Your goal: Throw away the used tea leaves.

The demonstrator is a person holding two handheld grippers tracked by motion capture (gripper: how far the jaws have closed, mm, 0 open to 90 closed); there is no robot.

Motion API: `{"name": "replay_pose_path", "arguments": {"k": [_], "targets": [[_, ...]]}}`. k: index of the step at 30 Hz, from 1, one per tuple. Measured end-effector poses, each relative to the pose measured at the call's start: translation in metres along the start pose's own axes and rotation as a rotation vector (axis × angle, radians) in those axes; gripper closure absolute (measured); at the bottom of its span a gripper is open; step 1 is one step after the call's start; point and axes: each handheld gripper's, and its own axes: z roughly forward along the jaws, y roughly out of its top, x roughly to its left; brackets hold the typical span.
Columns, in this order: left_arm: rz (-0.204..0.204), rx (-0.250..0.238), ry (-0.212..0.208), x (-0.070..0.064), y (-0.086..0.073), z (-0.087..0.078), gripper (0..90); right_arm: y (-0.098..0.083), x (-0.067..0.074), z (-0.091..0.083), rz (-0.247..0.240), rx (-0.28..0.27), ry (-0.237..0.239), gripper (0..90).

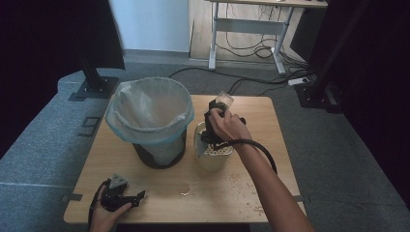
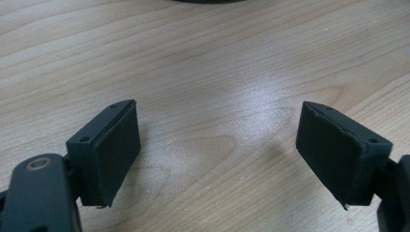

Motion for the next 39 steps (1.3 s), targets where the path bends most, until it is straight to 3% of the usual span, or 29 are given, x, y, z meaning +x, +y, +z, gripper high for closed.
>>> {"name": "replay_pose_path", "arguments": {"k": [2,3,5,7,9,10,13,14,15,16,17,18,19,20,21,22,24,25,26,28,29,32,33,34,35,36,37,38,39], "targets": [[-0.003,-0.001,-0.001,0.0,0.0,0.0,15.5,0.007,0.002,-0.003,-0.079,-0.048,-0.01,46.3],[-0.003,-0.001,-0.001,0.0,0.0,0.0,15.5,0.007,0.002,-0.003,-0.079,-0.048,-0.01,46.3],[0.003,0.0,0.001,0.0,0.0,0.0,15.5,0.007,0.006,-0.003,-0.009,-0.041,0.007,46.1],[0.002,0.003,0.0,0.0,0.0,0.0,15.2,0.001,0.007,-0.004,-0.036,-0.038,-0.004,46.1],[0.001,0.003,0.002,0.0,0.0,0.0,14.8,-0.002,0.008,-0.005,-0.012,-0.045,-0.01,46.0],[0.003,0.005,0.005,-0.001,0.0,0.001,14.7,-0.007,0.009,-0.006,0.074,-0.037,0.001,45.9],[0.003,0.006,0.003,-0.001,0.0,0.0,14.8,-0.012,0.01,-0.006,0.063,-0.044,0.002,45.8],[0.003,0.005,0.002,-0.001,0.0,0.0,14.9,-0.016,0.01,-0.008,0.121,-0.057,0.023,45.7],[0.003,0.005,0.002,-0.001,0.0,0.0,15.0,-0.016,0.01,-0.008,0.121,-0.057,0.023,45.7],[0.002,0.004,-0.001,0.0,0.0,0.0,14.9,-0.019,0.008,-0.01,0.233,-0.072,0.059,45.7],[0.002,0.004,-0.001,0.0,0.0,0.0,15.0,-0.019,0.008,-0.01,0.233,-0.072,0.059,45.7],[0.003,0.004,-0.002,0.0,0.0,0.0,15.0,-0.023,0.005,-0.011,0.326,-0.088,0.102,45.6],[0.003,0.004,-0.002,0.0,0.0,0.0,15.0,-0.023,0.005,-0.011,0.326,-0.088,0.102,45.6],[0.002,0.002,-0.003,0.0,0.0,0.0,15.0,-0.026,0.003,-0.01,0.434,-0.109,0.132,45.5],[0.001,0.002,-0.002,0.0,0.0,0.0,15.1,-0.028,0.002,-0.009,0.462,-0.118,0.146,45.4],[0.003,0.003,-0.001,0.0,0.0,0.0,15.1,-0.03,0.001,-0.01,0.538,-0.121,0.174,45.4],[0.002,0.003,-0.001,0.0,0.0,0.0,15.1,-0.034,-0.001,-0.01,0.631,-0.15,0.21,45.2],[0.002,0.003,-0.001,0.0,0.0,0.0,15.1,-0.034,-0.001,-0.01,0.631,-0.15,0.21,45.2],[0.002,0.002,0.002,0.0,0.0,0.0,15.1,-0.037,-0.003,-0.011,0.73,-0.169,0.262,45.1],[0.001,0.001,0.002,0.0,0.0,0.0,15.1,-0.039,-0.004,-0.01,0.777,-0.181,0.285,45.1],[0.001,0.0,0.003,-0.001,0.0,0.0,15.0,-0.043,-0.006,-0.01,0.91,-0.205,0.361,45.0],[0.0,0.0,0.002,0.0,-0.001,0.0,15.0,-0.052,-0.008,-0.007,1.132,-0.272,0.444,45.0],[0.001,0.0,0.002,0.0,-0.001,0.0,15.0,-0.052,-0.008,-0.007,1.132,-0.272,0.444,45.0],[0.001,0.0,0.002,0.0,-0.001,0.0,15.1,-0.059,-0.008,-0.005,1.321,-0.316,0.53,45.1],[0.002,0.0,0.002,0.0,-0.001,0.0,15.0,-0.062,-0.008,-0.004,1.412,-0.346,0.564,45.1],[0.002,-0.001,0.002,0.0,-0.001,0.0,15.0,-0.067,-0.007,-0.003,1.486,-0.368,0.598,45.2],[0.002,-0.001,0.002,0.0,-0.001,0.0,15.0,-0.067,-0.007,-0.003,1.486,-0.368,0.598,45.2],[0.0,-0.004,0.003,-0.001,-0.001,0.0,15.1,-0.072,-0.005,0.0,1.639,-0.416,0.654,45.3],[0.0,-0.004,0.003,-0.001,-0.001,0.0,15.0,-0.072,-0.005,0.0,1.639,-0.416,0.654,45.3]]}}
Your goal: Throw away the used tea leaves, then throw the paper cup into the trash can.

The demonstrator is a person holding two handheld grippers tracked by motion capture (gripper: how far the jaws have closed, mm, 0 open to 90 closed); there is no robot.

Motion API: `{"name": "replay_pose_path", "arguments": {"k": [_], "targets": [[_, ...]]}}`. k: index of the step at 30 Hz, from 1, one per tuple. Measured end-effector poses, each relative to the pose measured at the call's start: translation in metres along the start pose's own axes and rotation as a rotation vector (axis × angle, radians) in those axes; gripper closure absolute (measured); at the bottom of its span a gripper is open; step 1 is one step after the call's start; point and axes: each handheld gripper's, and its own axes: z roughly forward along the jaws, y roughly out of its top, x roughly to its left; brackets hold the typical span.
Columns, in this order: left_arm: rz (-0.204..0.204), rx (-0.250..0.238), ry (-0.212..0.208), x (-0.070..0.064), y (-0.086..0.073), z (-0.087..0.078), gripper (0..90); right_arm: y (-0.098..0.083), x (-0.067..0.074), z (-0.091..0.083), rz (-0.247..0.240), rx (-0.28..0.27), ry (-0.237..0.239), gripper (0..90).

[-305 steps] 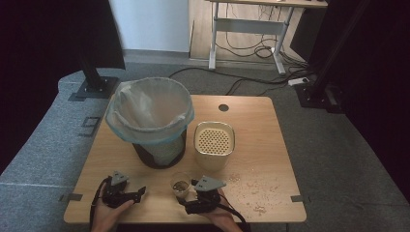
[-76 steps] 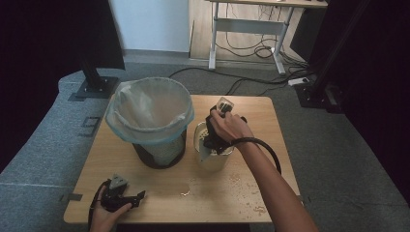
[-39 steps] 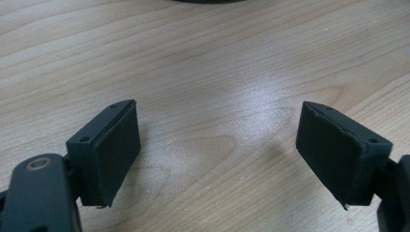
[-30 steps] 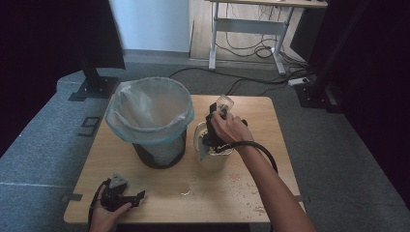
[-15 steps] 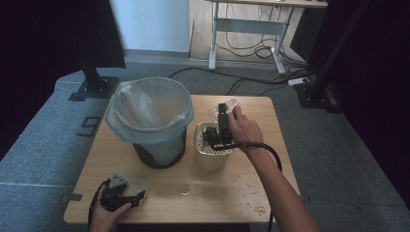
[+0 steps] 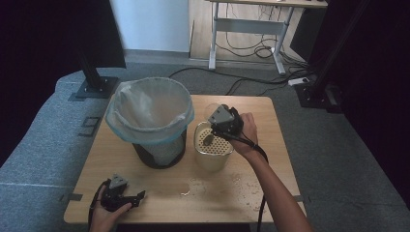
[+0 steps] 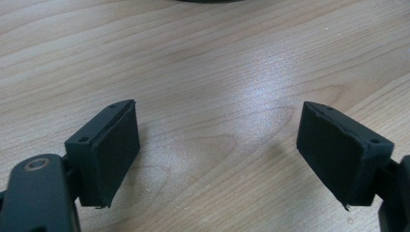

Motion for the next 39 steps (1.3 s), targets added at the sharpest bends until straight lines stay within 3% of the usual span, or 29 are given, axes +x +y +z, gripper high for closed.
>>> {"name": "replay_pose_path", "arguments": {"k": [1,2,3,4,5,6,8,14,22,26,29,30,31,33,34,35,36,37,39], "targets": [[0.0,-0.001,0.0,0.0,0.0,0.0,15.0,-0.002,-0.006,-0.001,0.121,-0.029,0.046,45.2],[0.0,-0.001,0.0,0.0,0.0,0.0,15.1,-0.002,-0.006,-0.001,0.121,-0.029,0.046,45.2],[0.0,-0.002,0.0,0.0,0.0,0.0,15.1,-0.004,-0.008,-0.001,0.181,-0.045,0.067,45.2],[0.0,-0.002,0.0,0.0,0.0,0.0,15.0,-0.008,-0.015,-0.001,0.312,-0.076,0.118,45.4],[0.0,-0.002,0.0,0.0,0.0,0.0,15.0,-0.008,-0.015,-0.001,0.312,-0.076,0.118,45.4],[0.0,-0.002,0.0,0.0,0.0,0.0,15.0,-0.01,-0.017,-0.001,0.356,-0.086,0.134,45.4],[0.001,-0.003,-0.001,0.0,0.0,0.0,15.0,-0.017,-0.023,-0.002,0.505,-0.131,0.19,45.5],[0.003,-0.004,0.009,-0.001,0.0,0.001,14.6,-0.022,-0.029,-0.003,0.592,-0.17,0.227,45.5],[0.008,-0.008,0.015,-0.002,0.0,0.002,14.3,-0.008,-0.043,-0.019,0.599,-0.24,0.21,45.4],[0.015,-0.007,0.023,-0.003,0.0,0.003,14.0,0.01,-0.05,-0.028,0.594,-0.278,0.21,45.4],[0.019,-0.01,0.027,-0.003,0.0,0.003,14.0,0.044,-0.053,-0.035,0.58,-0.335,0.222,45.4],[0.019,-0.01,0.027,-0.003,0.0,0.003,14.0,0.044,-0.053,-0.035,0.58,-0.335,0.222,45.4],[0.017,-0.011,0.025,-0.003,0.0,0.003,14.0,0.065,-0.052,-0.037,0.563,-0.355,0.234,45.3],[0.017,-0.011,0.022,-0.003,0.0,0.003,14.0,0.089,-0.049,-0.036,0.539,-0.378,0.249,45.1],[0.017,-0.011,0.022,-0.003,0.0,0.003,14.0,0.089,-0.049,-0.036,0.539,-0.378,0.249,45.1],[0.016,-0.011,0.022,-0.003,0.0,0.003,14.0,0.113,-0.044,-0.033,0.509,-0.393,0.269,44.8],[0.016,-0.011,0.022,-0.003,0.0,0.003,14.0,0.113,-0.044,-0.033,0.509,-0.393,0.269,44.8],[0.018,-0.012,0.024,-0.003,0.0,0.004,14.0,0.137,-0.035,-0.027,0.479,-0.396,0.287,44.5],[0.025,-0.011,0.027,-0.003,0.001,0.004,13.9,0.157,-0.024,-0.016,0.448,-0.382,0.316,42.5]]}}
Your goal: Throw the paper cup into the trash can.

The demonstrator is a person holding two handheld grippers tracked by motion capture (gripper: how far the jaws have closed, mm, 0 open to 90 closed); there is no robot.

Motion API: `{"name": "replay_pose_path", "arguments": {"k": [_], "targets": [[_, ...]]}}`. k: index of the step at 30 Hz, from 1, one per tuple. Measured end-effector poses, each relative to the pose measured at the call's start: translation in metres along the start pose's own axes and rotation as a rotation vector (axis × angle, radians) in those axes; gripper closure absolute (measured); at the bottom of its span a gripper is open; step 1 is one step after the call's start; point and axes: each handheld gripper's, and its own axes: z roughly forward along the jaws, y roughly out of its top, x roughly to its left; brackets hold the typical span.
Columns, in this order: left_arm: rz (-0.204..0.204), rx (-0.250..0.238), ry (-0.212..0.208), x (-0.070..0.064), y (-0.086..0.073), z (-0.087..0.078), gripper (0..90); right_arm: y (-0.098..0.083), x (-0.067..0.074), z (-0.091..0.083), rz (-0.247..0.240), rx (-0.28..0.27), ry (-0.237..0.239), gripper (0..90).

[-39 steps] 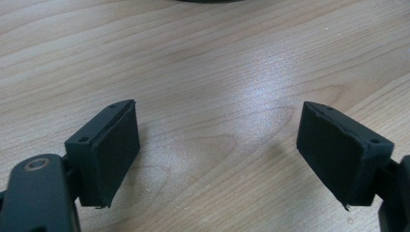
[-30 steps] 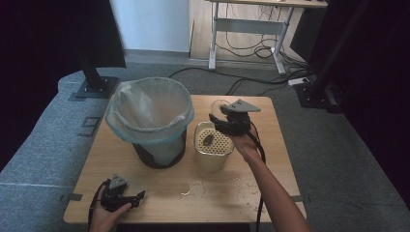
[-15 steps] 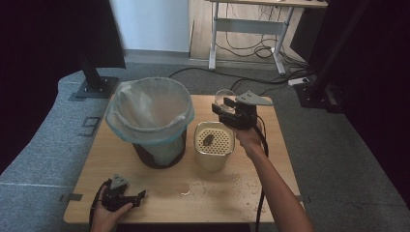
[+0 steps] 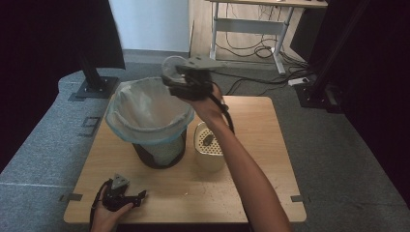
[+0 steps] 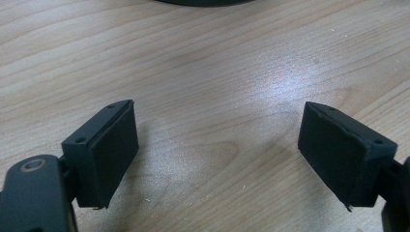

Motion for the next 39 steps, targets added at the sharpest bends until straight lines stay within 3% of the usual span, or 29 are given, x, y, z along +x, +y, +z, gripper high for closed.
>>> {"name": "replay_pose_path", "arguments": {"k": [1,2,3,6,7,8,11,14,18,19,20,21,22,24,26,28,30,31,32,34,35,36,37,38,39], "targets": [[0.0,0.0,0.0,0.0,0.0,0.0,13.9,0.0,0.0,0.0,0.0,0.0,0.0,42.5],[0.009,0.001,0.001,0.0,0.0,0.0,13.9,0.004,0.011,0.024,0.011,0.054,0.04,31.2],[0.013,0.0,0.002,0.0,0.0,0.0,14.0,0.004,0.016,0.037,0.029,0.089,0.06,27.6],[0.017,-0.002,0.001,0.0,-0.001,0.0,14.0,-0.001,0.03,0.064,-0.002,0.181,0.043,16.6],[0.018,-0.002,-0.001,0.0,-0.001,0.0,14.0,-0.001,0.03,0.064,-0.002,0.181,0.043,16.6],[0.019,-0.003,-0.005,0.001,-0.001,0.0,14.0,-0.006,0.033,0.071,-0.006,0.227,0.044,13.2],[0.022,-0.001,-0.005,0.001,-0.001,0.0,14.0,-0.01,0.031,0.07,-0.004,0.232,0.035,13.3],[0.028,0.001,0.001,0.0,0.0,0.001,13.9,-0.013,0.023,0.057,0.013,0.213,0.02,13.3],[0.027,0.002,0.004,0.0,0.0,0.001,13.9,-0.021,0.007,0.022,0.015,0.178,0.002,15.3],[0.027,0.002,0.004,0.0,0.0,0.001,13.9,-0.021,0.007,0.022,0.015,0.178,0.002,15.3],[0.025,0.001,0.003,0.0,0.0,0.001,13.9,-0.027,0.002,0.005,0.011,0.165,0.002,17.6],[0.024,0.0,0.003,0.0,0.0,0.001,13.9,-0.027,0.002,0.005,0.011,0.165,0.002,17.6],[0.023,-0.002,0.003,0.0,0.0,0.001,13.9,-0.036,-0.004,-0.014,0.005,0.144,-0.003,18.8],[0.023,-0.004,0.004,0.0,0.0,0.001,13.9,-0.041,-0.007,-0.023,0.006,0.132,-0.007,19.1],[0.023,-0.005,0.005,0.0,0.0,0.002,13.9,-0.062,-0.016,-0.055,0.029,0.09,-0.007,20.0],[0.023,-0.007,0.008,0.0,0.0,0.002,13.9,-0.068,-0.018,-0.062,0.04,0.084,-0.005,20.1],[0.025,-0.008,0.014,-0.001,0.0,0.002,13.9,-0.097,-0.025,-0.089,0.041,0.067,-0.019,21.1],[0.025,-0.008,0.014,-0.001,0.0,0.002,13.8,-0.097,-0.025,-0.089,0.041,0.067,-0.019,21.1],[0.025,-0.008,0.018,-0.001,0.0,0.003,13.8,-0.118,-0.027,-0.105,0.044,0.067,-0.035,21.8],[0.027,-0.01,0.022,-0.002,0.0,0.003,13.8,-0.139,-0.029,-0.118,0.028,0.081,-0.059,22.0],[0.027,-0.01,0.022,-0.002,0.0,0.003,13.7,-0.139,-0.029,-0.118,0.028,0.081,-0.059,22.0],[0.026,-0.009,0.024,-0.002,0.001,0.004,13.8,-0.159,-0.031,-0.129,0.031,0.092,-0.073,22.6],[0.026,-0.009,0.024,-0.002,0.001,0.004,13.8,-0.159,-0.031,-0.129,0.031,0.092,-0.073,22.6],[0.024,-0.009,0.025,-0.002,0.001,0.004,13.8,-0.177,-0.032,-0.138,0.051,0.099,-0.079,22.9],[0.024,-0.009,0.025,-0.002,0.001,0.004,13.8,-0.177,-0.032,-0.138,0.051,0.099,-0.079,22.9]]}}
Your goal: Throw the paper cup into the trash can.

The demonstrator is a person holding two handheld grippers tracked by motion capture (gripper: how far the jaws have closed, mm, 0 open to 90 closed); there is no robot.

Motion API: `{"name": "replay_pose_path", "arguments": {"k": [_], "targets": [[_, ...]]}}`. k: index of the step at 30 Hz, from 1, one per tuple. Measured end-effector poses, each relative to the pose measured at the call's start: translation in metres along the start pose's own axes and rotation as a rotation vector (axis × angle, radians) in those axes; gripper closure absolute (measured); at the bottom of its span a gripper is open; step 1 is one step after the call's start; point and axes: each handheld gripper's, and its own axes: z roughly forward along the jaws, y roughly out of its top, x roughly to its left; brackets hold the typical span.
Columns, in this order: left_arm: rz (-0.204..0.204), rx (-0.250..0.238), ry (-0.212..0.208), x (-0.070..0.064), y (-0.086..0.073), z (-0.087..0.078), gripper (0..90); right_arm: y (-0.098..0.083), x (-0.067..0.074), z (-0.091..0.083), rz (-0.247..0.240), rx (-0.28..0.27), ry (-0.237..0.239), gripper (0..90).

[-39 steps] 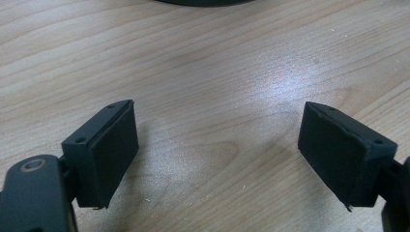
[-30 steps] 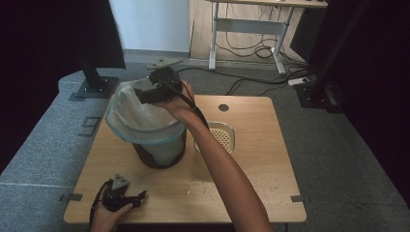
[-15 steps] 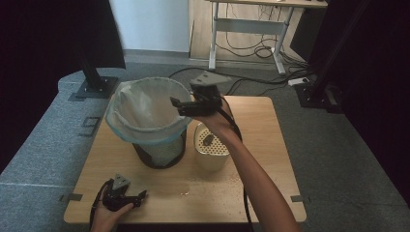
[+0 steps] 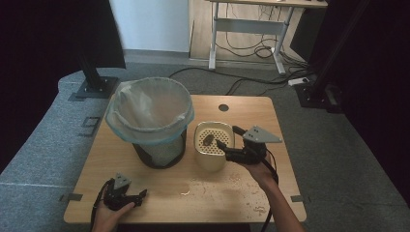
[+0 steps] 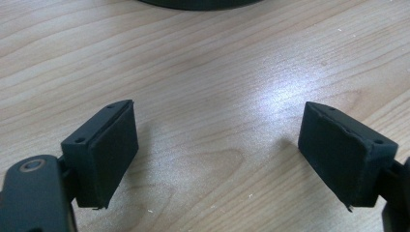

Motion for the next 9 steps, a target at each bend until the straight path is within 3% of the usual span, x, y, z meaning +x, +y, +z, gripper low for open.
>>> {"name": "replay_pose_path", "arguments": {"k": [1,2,3,9], "targets": [[0.002,0.002,0.001,0.0,0.001,0.0,13.7,-0.015,-0.003,-0.004,0.023,0.001,-0.006,23.3],[0.002,0.002,0.001,0.0,0.001,0.0,13.8,-0.015,-0.003,-0.004,0.023,0.001,-0.006,23.3],[0.001,0.002,0.002,0.0,0.001,0.001,13.8,-0.028,-0.005,-0.005,0.041,0.006,-0.009,23.4],[0.003,0.005,-0.005,0.001,0.001,0.0,13.9,-0.044,-0.006,-0.003,0.067,0.011,-0.018,24.3]]}}
